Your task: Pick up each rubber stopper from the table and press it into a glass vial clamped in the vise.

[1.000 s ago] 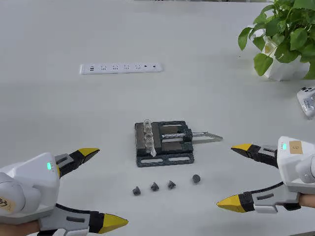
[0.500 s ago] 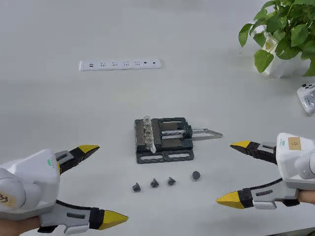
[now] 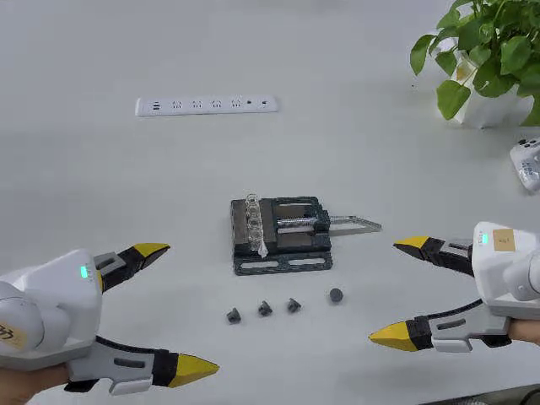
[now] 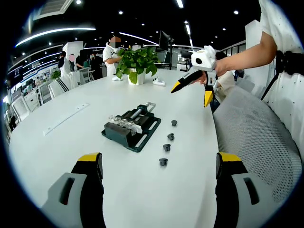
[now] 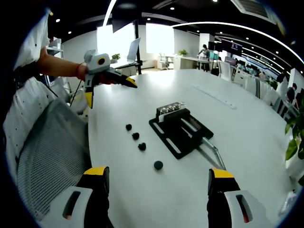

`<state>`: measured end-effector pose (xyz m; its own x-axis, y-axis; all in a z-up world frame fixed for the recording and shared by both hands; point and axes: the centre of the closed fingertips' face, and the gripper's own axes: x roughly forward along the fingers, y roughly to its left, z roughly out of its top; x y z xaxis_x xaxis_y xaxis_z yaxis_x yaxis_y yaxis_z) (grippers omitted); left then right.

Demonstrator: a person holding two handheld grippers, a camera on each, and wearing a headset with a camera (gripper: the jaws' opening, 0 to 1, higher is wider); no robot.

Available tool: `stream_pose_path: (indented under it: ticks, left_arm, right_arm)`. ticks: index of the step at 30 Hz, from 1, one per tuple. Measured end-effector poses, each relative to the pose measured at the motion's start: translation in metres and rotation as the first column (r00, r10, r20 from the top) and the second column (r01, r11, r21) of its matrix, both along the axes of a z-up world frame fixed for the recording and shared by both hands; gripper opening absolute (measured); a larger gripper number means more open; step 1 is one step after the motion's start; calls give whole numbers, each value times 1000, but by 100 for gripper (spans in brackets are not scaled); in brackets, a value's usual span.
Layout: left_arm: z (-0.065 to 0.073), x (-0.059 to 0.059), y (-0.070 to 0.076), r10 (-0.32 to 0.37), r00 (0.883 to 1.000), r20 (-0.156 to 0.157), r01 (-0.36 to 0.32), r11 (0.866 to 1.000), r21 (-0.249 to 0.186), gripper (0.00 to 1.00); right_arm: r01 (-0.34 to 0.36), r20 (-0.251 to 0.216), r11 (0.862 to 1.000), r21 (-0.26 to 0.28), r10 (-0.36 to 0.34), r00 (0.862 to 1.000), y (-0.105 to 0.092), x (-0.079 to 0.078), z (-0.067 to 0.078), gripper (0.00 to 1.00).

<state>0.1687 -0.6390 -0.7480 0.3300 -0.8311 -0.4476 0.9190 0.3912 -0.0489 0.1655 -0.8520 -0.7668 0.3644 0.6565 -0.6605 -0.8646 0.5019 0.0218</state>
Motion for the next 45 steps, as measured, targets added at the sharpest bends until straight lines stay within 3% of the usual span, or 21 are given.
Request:
stream_pose_path:
  ticks: [21, 29, 38, 45]
  left_arm:
    - [-5, -3, 0, -8, 1000, -6, 8, 1000, 9, 99]
    - [-5, -2, -1, -6, 1000, -5, 6, 1000, 5, 99]
    - [-5, 0, 0, -4, 1000, 2, 4, 1000, 2, 99]
    - [-5, 0, 0, -2, 1000, 6, 2, 1000, 0, 99]
  right_arm:
    - [-20, -14, 1000, -14, 19, 1000, 1, 4, -2, 82]
    - [-49, -20, 998, -27, 49, 999, 11, 8, 2, 78]
    - [-103, -47, 993, -63, 100, 994, 21, 12, 1, 68]
    - [-167, -74, 980, -106, 160, 984, 32, 12, -1, 58]
